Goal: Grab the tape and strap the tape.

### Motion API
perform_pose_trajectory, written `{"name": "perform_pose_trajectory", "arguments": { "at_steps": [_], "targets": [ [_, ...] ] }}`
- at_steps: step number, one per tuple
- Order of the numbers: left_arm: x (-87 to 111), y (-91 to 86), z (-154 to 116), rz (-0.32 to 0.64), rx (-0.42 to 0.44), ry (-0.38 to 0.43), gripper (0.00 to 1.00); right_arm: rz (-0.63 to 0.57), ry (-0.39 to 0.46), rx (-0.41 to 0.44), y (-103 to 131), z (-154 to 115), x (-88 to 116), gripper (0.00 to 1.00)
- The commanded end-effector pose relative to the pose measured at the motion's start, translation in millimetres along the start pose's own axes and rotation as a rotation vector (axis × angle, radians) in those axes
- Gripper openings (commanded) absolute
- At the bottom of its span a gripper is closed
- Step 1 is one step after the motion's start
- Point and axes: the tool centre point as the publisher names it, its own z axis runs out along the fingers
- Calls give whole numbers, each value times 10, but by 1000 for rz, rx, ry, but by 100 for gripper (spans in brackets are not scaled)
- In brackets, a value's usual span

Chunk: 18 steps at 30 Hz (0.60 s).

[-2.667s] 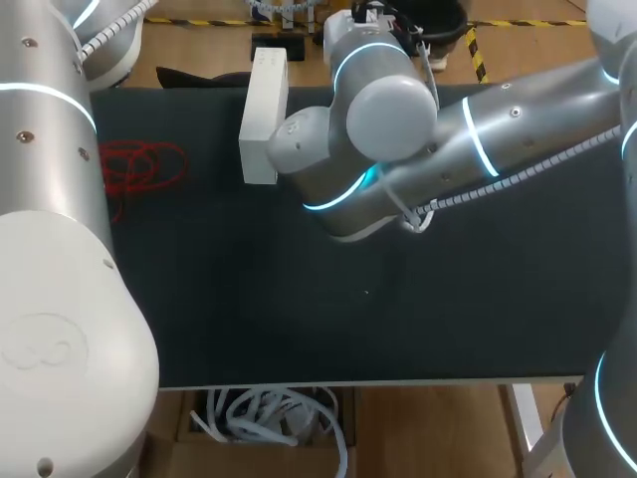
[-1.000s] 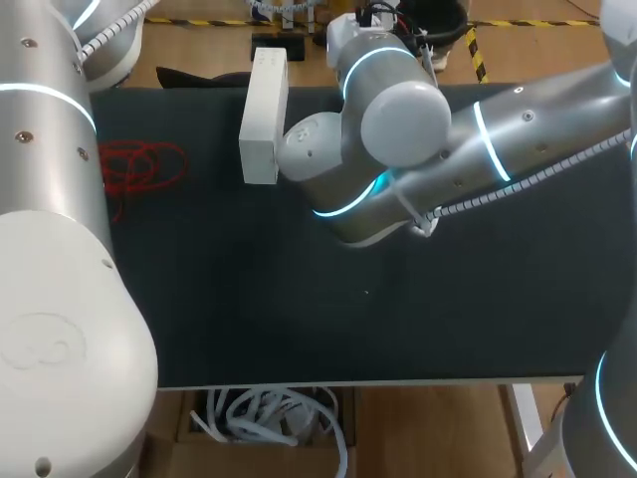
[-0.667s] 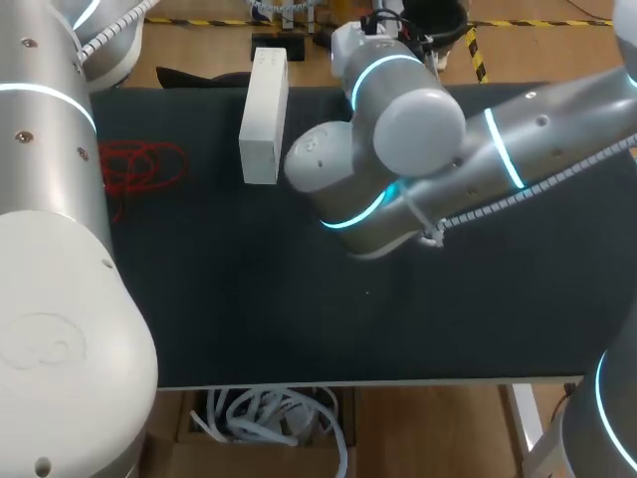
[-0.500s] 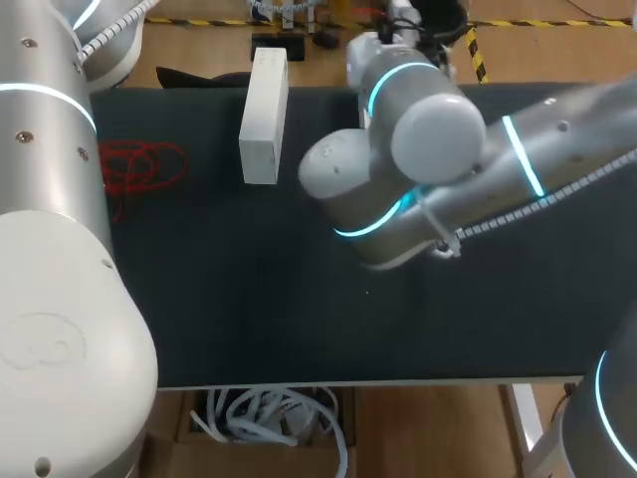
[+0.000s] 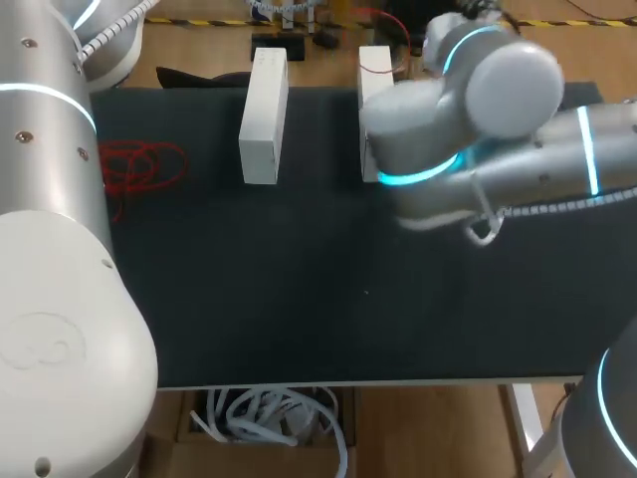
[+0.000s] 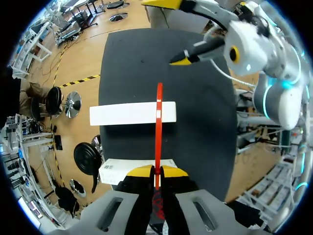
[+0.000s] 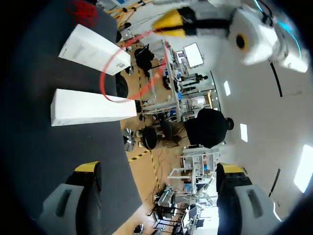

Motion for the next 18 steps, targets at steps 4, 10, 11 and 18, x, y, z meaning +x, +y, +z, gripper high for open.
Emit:
{"name": "perform_pose_trajectory", "arguments": {
  "at_steps": [4, 10, 11, 18],
  "targets": [
    [-9, -3, -18, 0, -5, 4, 0, -18, 165, -122, -197, 145, -234, 100],
    [-9, -3, -18, 0, -5, 4, 0, -18, 165, -122, -197, 145, -234, 100],
    [-9, -3, -18, 0, -5, 4, 0, -18, 165, -122, -197, 145, -234, 100],
    [-94, 329, -93, -72, -62, -11, 0, -18, 165, -122, -197, 145, -234, 100]
  ]
}}
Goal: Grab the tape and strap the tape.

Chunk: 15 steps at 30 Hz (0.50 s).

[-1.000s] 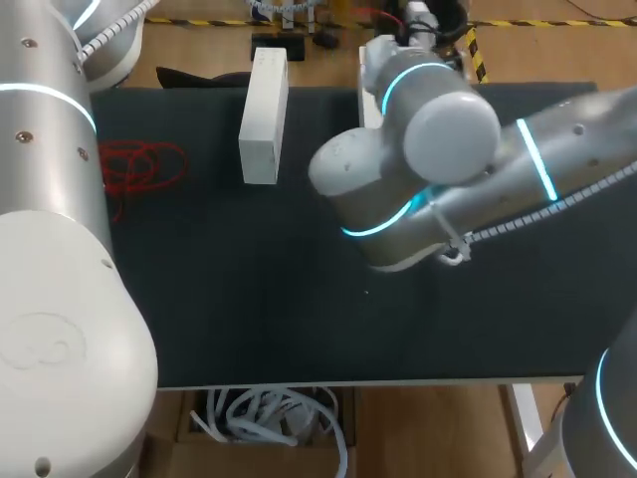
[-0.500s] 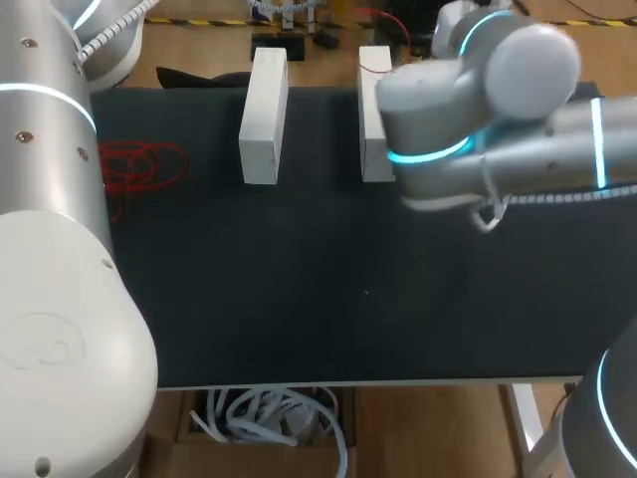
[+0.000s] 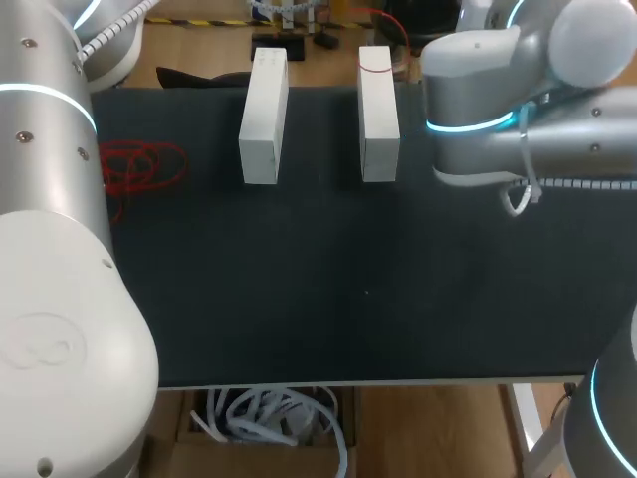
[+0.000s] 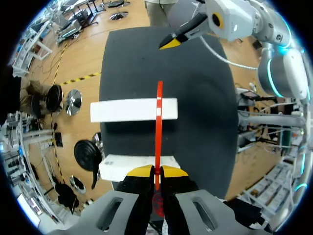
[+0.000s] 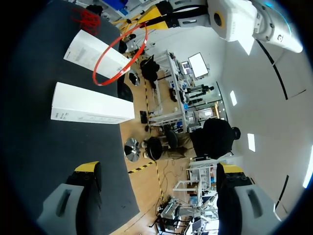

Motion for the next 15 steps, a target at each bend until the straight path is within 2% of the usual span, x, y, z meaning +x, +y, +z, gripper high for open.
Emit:
{"name": "perform_pose_trajectory", "arguments": {
  "at_steps": [1, 3, 5, 8, 10, 13, 15],
  "targets": [
    [-74, 329, -122, -73, -34, -3, 0, -2, 88, -5, -14, -29, -33, 100],
    [-87, 639, -149, -145, -72, -10, 0, -2, 88, -5, -14, -29, -33, 100],
    [-58, 1029, -184, -241, -82, -14, 0, -2, 88, -5, -14, -29, -33, 100],
    [65, 1598, -235, -367, -133, -12, 0, -2, 88, -5, -14, -29, -33, 100],
    [157, 1946, -177, -442, -158, 18, 0, -2, 88, -5, -14, -29, -33, 100],
    [288, 2419, -24, -552, -87, 56, 0, -2, 88, -5, -14, -29, -33, 100],
    [382, 2699, 61, -609, -115, 95, 0, -2, 88, -5, -14, -29, -33, 100]
  ]
}}
